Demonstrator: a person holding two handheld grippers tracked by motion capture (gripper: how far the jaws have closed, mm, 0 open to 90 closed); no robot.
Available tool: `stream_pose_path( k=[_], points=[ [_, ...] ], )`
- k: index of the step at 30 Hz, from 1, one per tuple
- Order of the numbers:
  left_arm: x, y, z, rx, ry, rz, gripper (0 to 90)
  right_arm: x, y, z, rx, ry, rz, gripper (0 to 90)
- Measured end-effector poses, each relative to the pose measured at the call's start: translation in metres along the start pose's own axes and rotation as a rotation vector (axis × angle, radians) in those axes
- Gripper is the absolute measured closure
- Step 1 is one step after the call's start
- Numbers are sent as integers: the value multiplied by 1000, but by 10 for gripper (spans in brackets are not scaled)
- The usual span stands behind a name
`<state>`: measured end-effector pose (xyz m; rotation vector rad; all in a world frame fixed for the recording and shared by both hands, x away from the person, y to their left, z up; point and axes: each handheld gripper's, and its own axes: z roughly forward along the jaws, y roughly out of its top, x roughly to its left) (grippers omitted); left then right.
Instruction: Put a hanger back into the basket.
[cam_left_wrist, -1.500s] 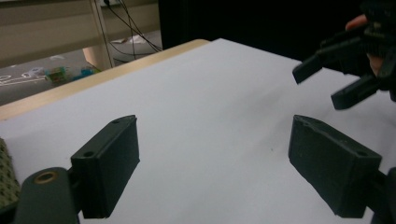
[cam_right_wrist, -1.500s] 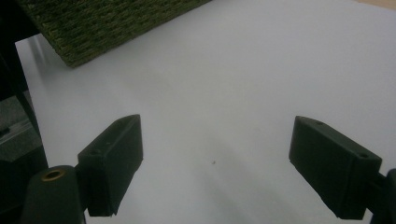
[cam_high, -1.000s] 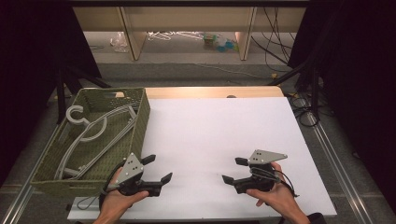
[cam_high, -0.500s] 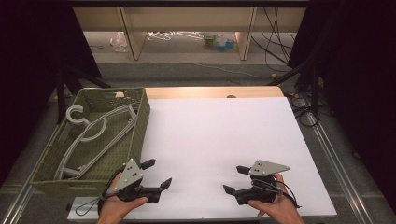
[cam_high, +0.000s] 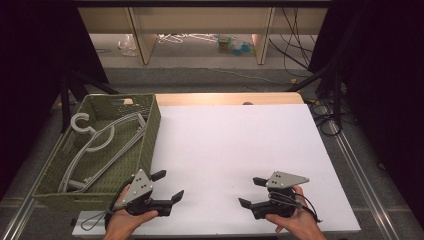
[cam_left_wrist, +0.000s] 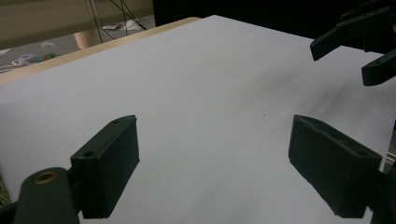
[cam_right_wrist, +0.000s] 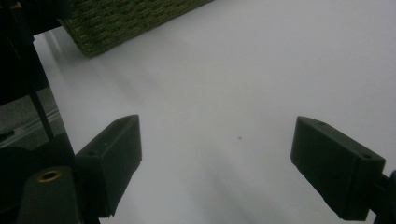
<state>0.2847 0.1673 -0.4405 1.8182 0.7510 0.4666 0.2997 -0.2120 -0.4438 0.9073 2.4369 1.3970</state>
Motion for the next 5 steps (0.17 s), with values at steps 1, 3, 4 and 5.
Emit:
stream_pose_path(
  k=[1, 3, 4, 5],
  points=[
    [0, 0, 1, -4, -7, 0, 160, 0, 0, 0, 0, 0, -1, 173],
    [-1, 0, 1, 1, 0, -17, 160, -1, 0, 1, 0, -2, 0, 173],
    [-1, 0, 1, 1, -1, -20, 161, 0, -1, 1, -1, -5, 4, 173],
    [-1, 0, 1, 1, -1, -20, 160, -1, -1, 1, 1, -10, 0, 173]
  ],
)
